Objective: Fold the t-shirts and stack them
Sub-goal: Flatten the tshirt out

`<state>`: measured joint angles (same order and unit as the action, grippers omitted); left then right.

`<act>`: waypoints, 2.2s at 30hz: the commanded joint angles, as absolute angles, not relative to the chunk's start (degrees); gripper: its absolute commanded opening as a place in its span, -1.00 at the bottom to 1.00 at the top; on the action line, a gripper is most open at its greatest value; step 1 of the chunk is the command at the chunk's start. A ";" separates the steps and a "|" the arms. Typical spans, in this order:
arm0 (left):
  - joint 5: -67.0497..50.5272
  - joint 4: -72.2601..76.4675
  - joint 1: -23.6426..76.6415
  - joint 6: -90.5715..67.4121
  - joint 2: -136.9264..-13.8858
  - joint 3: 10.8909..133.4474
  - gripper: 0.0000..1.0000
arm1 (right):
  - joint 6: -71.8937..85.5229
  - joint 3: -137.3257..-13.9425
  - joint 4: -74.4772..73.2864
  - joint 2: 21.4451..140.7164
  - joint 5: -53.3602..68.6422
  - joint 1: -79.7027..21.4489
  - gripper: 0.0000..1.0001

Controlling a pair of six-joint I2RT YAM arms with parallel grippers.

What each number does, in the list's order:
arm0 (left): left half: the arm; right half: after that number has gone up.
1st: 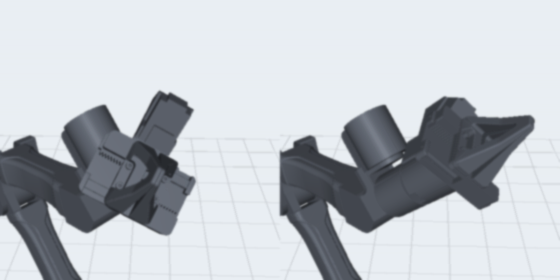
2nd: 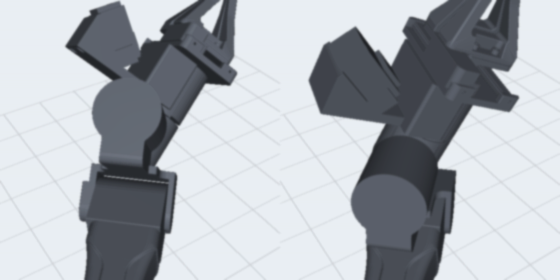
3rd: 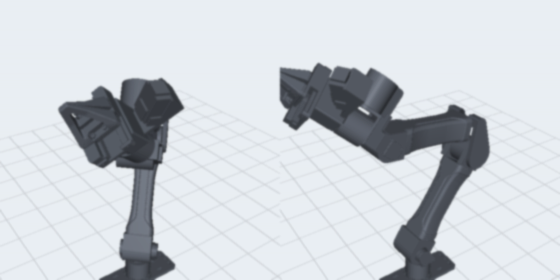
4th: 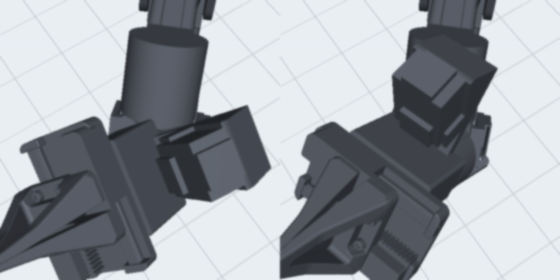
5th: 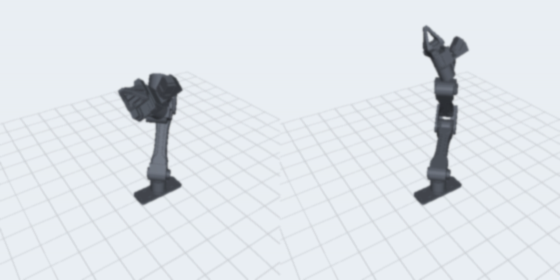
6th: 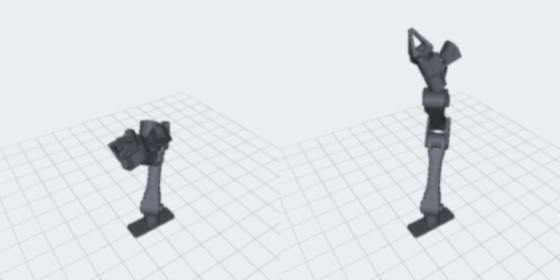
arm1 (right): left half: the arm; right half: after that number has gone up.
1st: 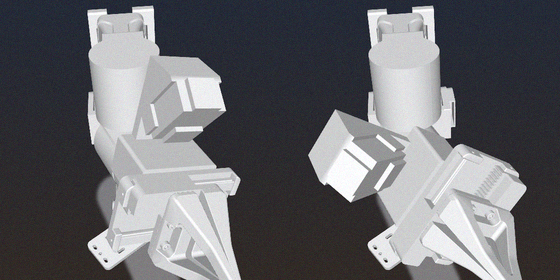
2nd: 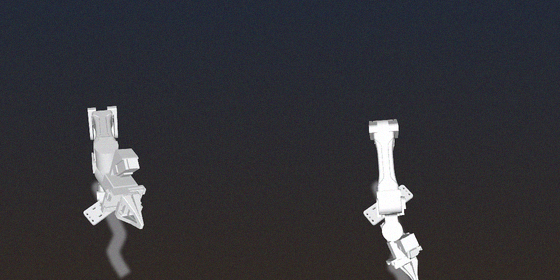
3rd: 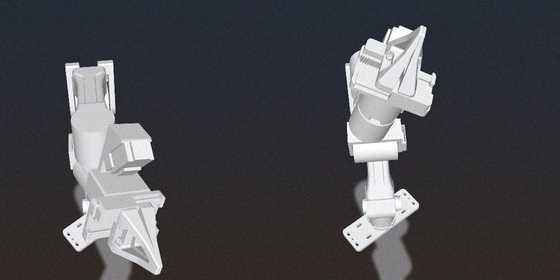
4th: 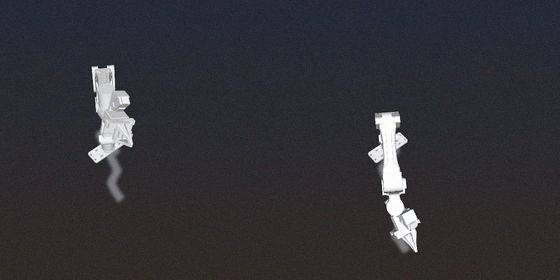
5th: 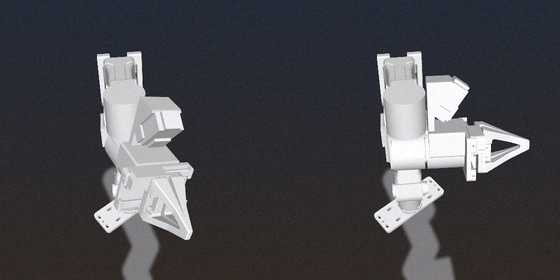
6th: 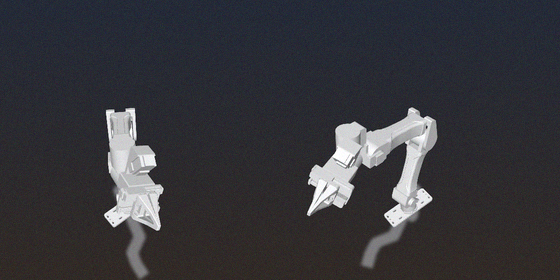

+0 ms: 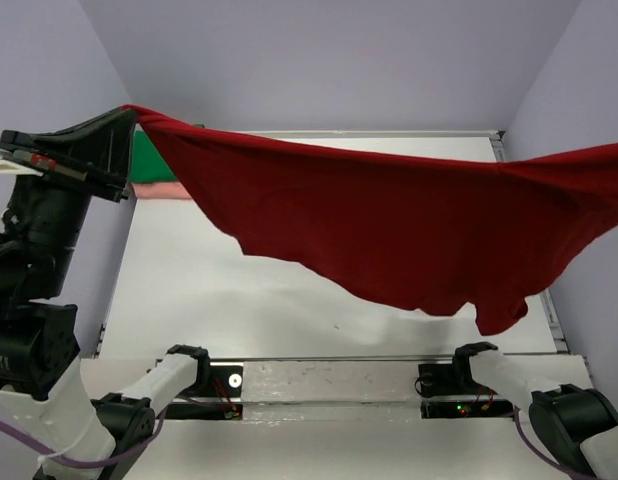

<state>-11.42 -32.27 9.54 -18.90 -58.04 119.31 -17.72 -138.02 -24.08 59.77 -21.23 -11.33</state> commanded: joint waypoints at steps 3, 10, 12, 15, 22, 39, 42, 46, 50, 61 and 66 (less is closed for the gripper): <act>-9.41 -24.00 9.23 -17.58 -61.96 119.63 -1.00 | -19.77 -133.69 -23.20 65.20 -14.51 -11.51 -1.00; -4.58 -16.97 9.23 -13.37 -73.64 119.43 -1.00 | -23.73 -132.62 -16.35 78.37 -13.10 -11.51 -1.00; -2.82 -16.35 9.23 -12.05 -78.19 124.07 -1.00 | -25.57 -135.51 -14.33 81.55 -13.01 -11.51 -1.00; -2.02 -17.84 8.79 -9.76 -84.26 131.89 -1.00 | -28.30 -141.30 -13.62 88.23 -13.97 -11.51 -1.00; -2.20 -18.02 7.73 -9.05 -84.30 134.39 -1.00 | -29.09 -141.69 -13.18 88.25 -13.28 -10.99 -1.00; -7.56 -6.68 7.82 -10.02 -52.83 111.01 -1.00 | -18.20 -115.92 -7.38 52.65 5.70 -10.99 -1.00; -7.56 -7.29 7.82 -10.72 -52.29 111.00 -1.00 | -17.75 -117.95 -8.70 52.73 5.89 -10.99 -1.00; -7.82 -7.65 7.82 -11.42 -53.08 110.30 -1.00 | -17.76 -119.26 -9.75 53.96 5.72 -10.99 -1.00; -7.21 -7.65 7.82 -12.74 -55.89 109.08 -1.00 | -18.71 -121.20 -11.08 57.65 4.31 -10.99 -1.00; -3.16 11.02 7.73 -15.73 -68.72 86.68 -1.00 | -30.58 -107.86 1.73 77.24 -6.42 -9.59 -1.00; -2.20 22.05 6.42 -18.36 -77.41 75.69 -1.00 | -30.15 -103.10 7.38 89.54 -6.15 -6.25 -1.00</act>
